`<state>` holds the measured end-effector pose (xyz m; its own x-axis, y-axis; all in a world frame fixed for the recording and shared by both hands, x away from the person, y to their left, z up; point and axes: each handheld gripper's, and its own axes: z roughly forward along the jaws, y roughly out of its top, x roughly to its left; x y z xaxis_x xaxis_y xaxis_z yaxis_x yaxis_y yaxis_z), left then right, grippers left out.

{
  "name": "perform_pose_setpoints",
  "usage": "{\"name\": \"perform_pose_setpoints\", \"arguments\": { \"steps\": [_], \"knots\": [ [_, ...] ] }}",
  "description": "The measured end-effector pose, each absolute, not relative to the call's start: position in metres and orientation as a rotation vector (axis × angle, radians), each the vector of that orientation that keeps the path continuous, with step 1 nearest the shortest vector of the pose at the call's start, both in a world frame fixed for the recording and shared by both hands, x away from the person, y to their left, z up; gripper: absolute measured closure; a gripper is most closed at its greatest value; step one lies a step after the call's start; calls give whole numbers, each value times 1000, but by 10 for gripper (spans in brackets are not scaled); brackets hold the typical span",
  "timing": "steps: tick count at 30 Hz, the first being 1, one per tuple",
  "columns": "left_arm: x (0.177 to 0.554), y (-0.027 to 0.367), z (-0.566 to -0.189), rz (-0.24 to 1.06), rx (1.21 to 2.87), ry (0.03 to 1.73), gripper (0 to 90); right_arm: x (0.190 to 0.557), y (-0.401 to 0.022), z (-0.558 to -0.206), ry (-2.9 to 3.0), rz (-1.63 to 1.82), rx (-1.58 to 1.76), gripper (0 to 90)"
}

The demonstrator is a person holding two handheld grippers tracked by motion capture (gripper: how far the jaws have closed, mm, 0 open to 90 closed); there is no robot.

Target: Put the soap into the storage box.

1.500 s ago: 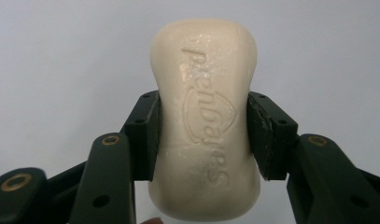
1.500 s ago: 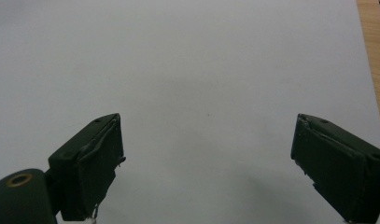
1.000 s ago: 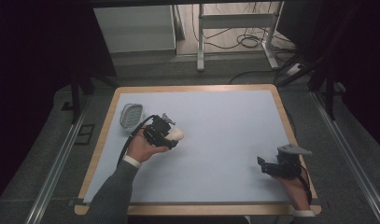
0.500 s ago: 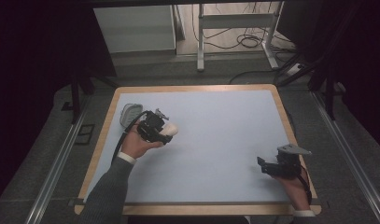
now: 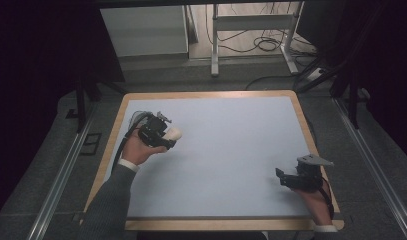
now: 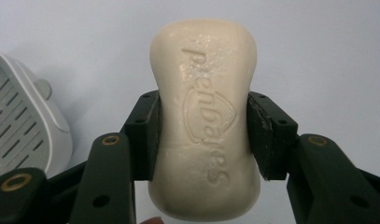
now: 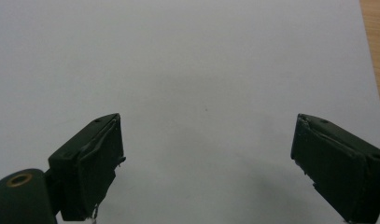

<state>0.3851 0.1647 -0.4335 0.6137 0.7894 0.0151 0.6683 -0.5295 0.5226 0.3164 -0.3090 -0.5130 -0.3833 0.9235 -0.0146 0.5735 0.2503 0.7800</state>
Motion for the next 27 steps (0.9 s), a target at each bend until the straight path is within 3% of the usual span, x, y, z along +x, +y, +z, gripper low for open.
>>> {"name": "perform_pose_setpoints", "arguments": {
  "steps": [27],
  "knots": [
    [403,209,-430,350,2282,1293,495,317,-309,-514,2051,967,1365,91]
  ]
}}
